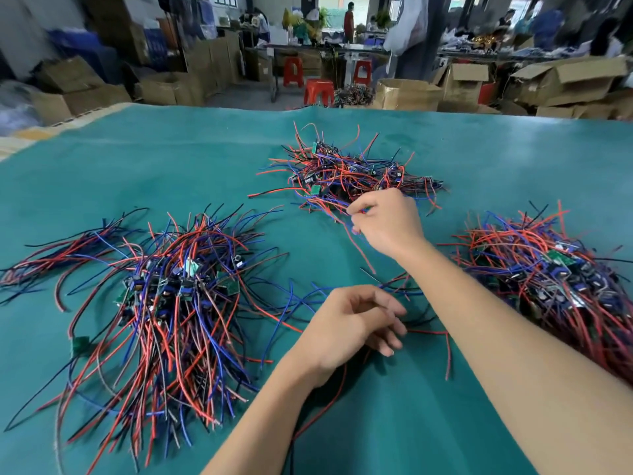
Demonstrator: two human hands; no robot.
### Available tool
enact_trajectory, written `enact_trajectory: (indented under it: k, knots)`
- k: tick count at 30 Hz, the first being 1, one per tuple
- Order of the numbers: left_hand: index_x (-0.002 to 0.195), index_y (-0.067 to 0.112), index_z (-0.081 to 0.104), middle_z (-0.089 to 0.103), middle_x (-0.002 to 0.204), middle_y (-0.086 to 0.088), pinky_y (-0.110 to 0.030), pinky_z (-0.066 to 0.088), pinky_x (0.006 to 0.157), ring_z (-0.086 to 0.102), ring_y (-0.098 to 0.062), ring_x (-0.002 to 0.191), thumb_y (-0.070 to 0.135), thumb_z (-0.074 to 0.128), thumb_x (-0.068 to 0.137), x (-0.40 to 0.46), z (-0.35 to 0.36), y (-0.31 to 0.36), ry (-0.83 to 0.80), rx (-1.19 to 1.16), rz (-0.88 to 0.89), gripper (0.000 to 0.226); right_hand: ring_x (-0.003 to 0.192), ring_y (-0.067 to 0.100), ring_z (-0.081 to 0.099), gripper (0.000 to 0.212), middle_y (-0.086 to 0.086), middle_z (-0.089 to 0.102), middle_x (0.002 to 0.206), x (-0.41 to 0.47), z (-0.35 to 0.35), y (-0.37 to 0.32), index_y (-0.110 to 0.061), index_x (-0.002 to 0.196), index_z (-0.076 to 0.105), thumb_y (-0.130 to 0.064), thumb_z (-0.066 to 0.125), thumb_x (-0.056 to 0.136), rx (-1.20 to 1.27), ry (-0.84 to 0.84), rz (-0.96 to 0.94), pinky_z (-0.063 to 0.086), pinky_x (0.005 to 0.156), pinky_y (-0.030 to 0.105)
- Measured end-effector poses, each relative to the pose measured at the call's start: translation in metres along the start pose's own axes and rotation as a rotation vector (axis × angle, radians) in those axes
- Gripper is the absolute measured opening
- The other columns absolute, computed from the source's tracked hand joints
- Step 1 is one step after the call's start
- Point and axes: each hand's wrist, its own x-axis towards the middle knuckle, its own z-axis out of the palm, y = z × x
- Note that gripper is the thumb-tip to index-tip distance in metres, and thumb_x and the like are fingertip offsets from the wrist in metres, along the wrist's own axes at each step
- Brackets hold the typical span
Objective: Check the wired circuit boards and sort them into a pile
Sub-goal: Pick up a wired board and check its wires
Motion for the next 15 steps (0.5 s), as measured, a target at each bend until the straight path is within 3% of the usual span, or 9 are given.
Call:
enact_trajectory:
  k: [2, 3, 5, 9, 15]
  knots:
    - [0.107, -0.007, 0.059, 0.066, 0.083, -0.018, -0.023, 0.051, 0.052, 0.063, -0.019, 0.058, -0.010, 0.050, 0.093, 0.001, 0.000, 0.000, 0.047, -0.051, -0.007, 0.017, 0.067, 0.004, 0.068, 0.018, -0.007, 0.073, 0.061, -0.015, -0.011, 0.006, -0.029, 0.081, 0.072, -0.012, 0.069, 0.079, 0.115, 0.021, 0.030, 0.049, 0.059, 0.022]
    - [0.111, -0.007, 0.057, 0.066, 0.085, -0.019, -0.023, 0.051, 0.051, 0.063, -0.020, 0.057, -0.010, 0.050, 0.093, 0.002, 0.000, 0.000, 0.076, -0.084, -0.010, 0.020, 0.061, 0.003, 0.065, 0.017, -0.008, 0.073, 0.061, -0.024, -0.016, 0.009, -0.027, 0.085, 0.072, -0.012, 0.071, 0.078, 0.190, 0.023, 0.047, 0.048, 0.058, 0.024]
    - [0.119, -0.004, 0.053, 0.066, 0.089, -0.020, -0.024, 0.050, 0.049, 0.063, -0.023, 0.056, -0.010, 0.051, 0.093, 0.003, 0.000, 0.001, 0.137, -0.164, -0.014, 0.026, 0.053, 0.008, 0.059, 0.018, -0.006, 0.075, 0.065, -0.044, -0.028, 0.016, -0.024, 0.093, 0.071, -0.015, 0.076, 0.078, 0.324, 0.014, 0.090, 0.048, 0.057, 0.027]
    - [0.127, 0.004, 0.048, 0.068, 0.101, -0.021, -0.023, 0.046, 0.041, 0.065, -0.026, 0.057, -0.003, 0.047, 0.098, 0.006, -0.002, 0.001, 0.202, -0.296, -0.017, 0.030, 0.042, 0.009, 0.048, 0.011, 0.004, 0.077, 0.073, -0.081, -0.044, 0.023, -0.013, 0.094, 0.074, -0.011, 0.075, 0.083, 0.539, -0.080, 0.185, 0.036, 0.040, 0.014]
    - [0.117, 0.004, 0.052, 0.071, 0.088, -0.009, -0.020, 0.036, 0.035, 0.063, -0.019, 0.055, 0.023, 0.045, 0.105, 0.007, -0.005, 0.001, 0.240, -0.358, -0.008, 0.024, 0.046, 0.014, 0.054, 0.018, 0.014, 0.077, 0.075, -0.113, -0.068, 0.021, -0.013, 0.080, 0.075, -0.026, 0.074, 0.068, 0.486, -0.583, 0.117, 0.033, 0.043, 0.020]
